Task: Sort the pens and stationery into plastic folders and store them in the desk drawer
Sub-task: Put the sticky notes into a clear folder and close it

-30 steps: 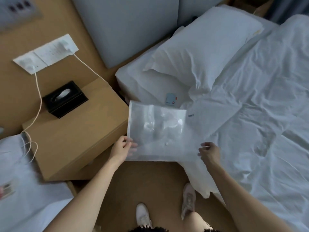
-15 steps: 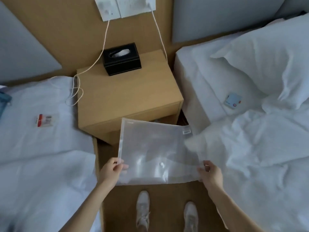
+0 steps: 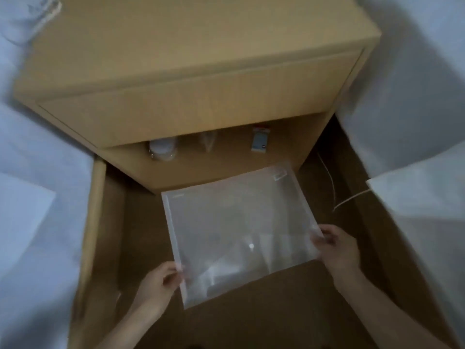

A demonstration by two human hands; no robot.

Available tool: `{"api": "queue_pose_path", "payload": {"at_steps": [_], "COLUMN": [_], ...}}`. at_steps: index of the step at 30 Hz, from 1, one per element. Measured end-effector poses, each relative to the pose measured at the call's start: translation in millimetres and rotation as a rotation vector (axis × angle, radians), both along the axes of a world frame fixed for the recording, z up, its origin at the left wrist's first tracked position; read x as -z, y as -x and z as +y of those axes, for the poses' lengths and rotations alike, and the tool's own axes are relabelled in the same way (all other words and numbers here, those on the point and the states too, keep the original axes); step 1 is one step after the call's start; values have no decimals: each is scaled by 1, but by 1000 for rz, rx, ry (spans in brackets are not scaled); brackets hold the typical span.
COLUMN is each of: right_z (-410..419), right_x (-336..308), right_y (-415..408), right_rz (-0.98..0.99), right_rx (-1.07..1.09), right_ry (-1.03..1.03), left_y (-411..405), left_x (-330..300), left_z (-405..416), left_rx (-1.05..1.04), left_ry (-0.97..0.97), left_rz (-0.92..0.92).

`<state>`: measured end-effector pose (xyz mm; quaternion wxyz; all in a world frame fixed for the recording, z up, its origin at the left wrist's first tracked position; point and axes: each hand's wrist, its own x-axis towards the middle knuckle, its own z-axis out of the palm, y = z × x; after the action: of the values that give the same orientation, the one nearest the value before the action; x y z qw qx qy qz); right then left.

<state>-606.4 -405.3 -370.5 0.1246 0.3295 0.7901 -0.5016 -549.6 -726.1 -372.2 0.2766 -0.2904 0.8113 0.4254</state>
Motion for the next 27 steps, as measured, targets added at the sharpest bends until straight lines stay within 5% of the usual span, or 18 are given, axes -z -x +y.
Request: {"api": "queue_pose_path", "payload": {"at_steps": [13, 18, 24, 27], "right_z": [14, 31, 12, -17], "right_x": [224, 233, 214, 209], "right_y": [70, 75, 71, 61], "right_rz": [-65, -163, 30, 178], "right_rx": [-586, -863, -1067, -1192], "right_ry": [-230, -467, -829, -916], "left_y": [58, 62, 74, 75], "left_x": [220, 241, 217, 209], "left_z": [-26, -32, -36, -21], "left_rx": [201, 276, 599, 633], "left_ry": [67, -49, 403, 423], "left_rz": [84, -48, 114, 262]}}
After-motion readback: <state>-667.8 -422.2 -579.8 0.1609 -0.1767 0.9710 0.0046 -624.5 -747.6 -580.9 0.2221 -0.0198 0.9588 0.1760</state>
